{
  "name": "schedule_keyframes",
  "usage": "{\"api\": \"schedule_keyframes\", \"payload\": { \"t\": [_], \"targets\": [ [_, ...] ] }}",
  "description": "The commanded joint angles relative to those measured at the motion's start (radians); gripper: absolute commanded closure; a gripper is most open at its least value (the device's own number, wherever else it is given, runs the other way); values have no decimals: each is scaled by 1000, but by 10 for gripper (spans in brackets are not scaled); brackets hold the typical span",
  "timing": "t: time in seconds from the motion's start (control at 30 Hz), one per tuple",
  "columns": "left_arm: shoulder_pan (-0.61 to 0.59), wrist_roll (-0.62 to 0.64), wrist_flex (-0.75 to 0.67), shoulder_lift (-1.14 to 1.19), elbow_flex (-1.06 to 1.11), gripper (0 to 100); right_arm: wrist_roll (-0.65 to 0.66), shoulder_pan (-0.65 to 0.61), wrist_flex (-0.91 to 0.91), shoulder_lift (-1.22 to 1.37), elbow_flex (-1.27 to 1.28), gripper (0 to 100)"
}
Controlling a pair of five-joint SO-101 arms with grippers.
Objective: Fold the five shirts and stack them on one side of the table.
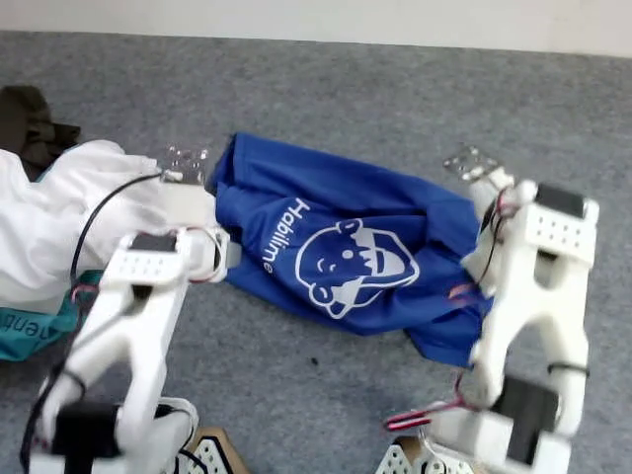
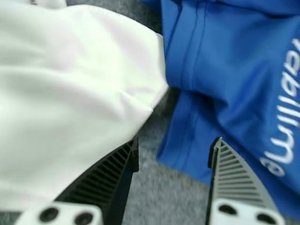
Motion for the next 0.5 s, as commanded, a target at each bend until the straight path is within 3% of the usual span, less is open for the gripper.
{"api": "schedule_keyframes", "payload": {
  "t": [0.0,0.27,0.47],
  "targets": [
    [16,-3,-8,-174,74,741,-98,-27,-136,-239,208,769],
    [16,-2,92,-269,139,741,-371,-120,-294,-567,591,770],
    [16,0,100,-114,51,742,-600,-197,-280,-618,688,771]
  ]
}}
